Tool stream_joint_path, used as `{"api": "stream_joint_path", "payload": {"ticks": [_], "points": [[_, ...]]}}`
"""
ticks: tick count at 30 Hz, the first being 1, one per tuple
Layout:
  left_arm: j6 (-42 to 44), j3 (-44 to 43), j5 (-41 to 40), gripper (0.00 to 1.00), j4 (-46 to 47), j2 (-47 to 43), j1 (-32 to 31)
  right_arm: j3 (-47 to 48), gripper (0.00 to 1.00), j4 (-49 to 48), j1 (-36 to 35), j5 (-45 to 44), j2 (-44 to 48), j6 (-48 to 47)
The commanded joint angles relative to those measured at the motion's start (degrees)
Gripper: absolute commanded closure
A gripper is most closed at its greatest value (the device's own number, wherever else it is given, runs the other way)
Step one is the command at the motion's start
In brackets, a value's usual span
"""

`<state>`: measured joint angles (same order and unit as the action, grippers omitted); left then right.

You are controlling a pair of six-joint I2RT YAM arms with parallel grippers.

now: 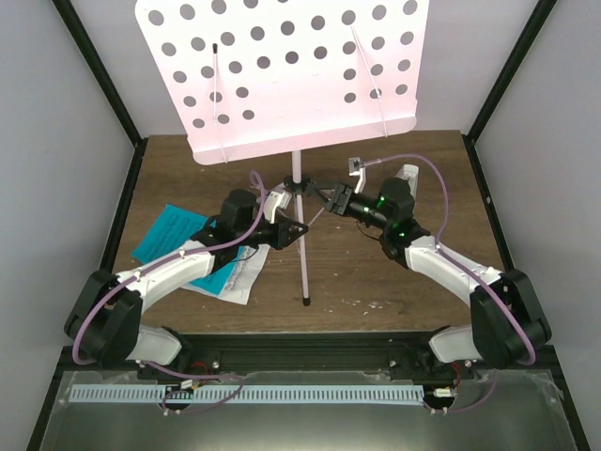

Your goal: Pack up the instrument practice props

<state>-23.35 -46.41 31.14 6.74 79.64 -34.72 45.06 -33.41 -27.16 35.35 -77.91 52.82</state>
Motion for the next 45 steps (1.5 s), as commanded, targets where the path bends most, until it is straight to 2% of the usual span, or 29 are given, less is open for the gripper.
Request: {"api": "stream_joint_path", "payload": {"ticks": [1,7,11,15,20,24,31,37,41,44,45], "points": [[-4.66,-1.4,0.55,0.93,-1.07,-1.05,0.29,1.5,0.49,2.19,0.17,-0.35,-0.81,0.05],[-4.77,-1.47,0.55,0.93,-1.12,-0.98,0.29,3.03,0.5,2.51,0.35,0.11,-2.87,-1.17],[-4.54,-1.79,0.77,0.94,-1.35,-0.8,0.27,3.45,0.71,-0.16,0.38,1.68,-3.28,-3.31],[-4.33,-1.93,0.76,0.94,-1.69,-0.93,0.3,2.82,0.86,-1.6,0.35,1.98,-2.98,-7.41],[-4.24,-1.75,0.59,0.94,-1.98,-0.97,0.32,1.12,0.96,-4.86,0.35,3.99,-2.61,-18.12],[-4.24,-1.66,0.6,0.95,-2.07,-1.06,0.33,0.58,0.99,-3.75,0.35,2.81,-2.17,-34.09],[-4.24,-1.83,0.85,0.95,-2.3,-1.16,0.34,0.74,0.99,-0.28,-0.1,-9.46,-2.06,-66.66],[-4.5,-2.01,1.35,0.95,-2.35,-0.86,0.28,0.01,0.99,-6.56,-1.77,-20.72,-3.38,-93.75],[-4.66,-1.98,1.34,0.96,-2.38,-1.15,0.3,1.84,0.99,-8.33,-1.93,-22.79,-3.43,-98.2],[-4.77,-1.67,1.34,0.96,-2.14,-1.24,0.27,0.92,0.87,-10.92,-1.93,-21.06,-1.56,-96.18],[-4.85,-1.58,1.3,0.96,-2.05,-1.19,0.27,0.45,0.8,-11.19,-1.93,-20.04,-0.58,-94.53]]}}
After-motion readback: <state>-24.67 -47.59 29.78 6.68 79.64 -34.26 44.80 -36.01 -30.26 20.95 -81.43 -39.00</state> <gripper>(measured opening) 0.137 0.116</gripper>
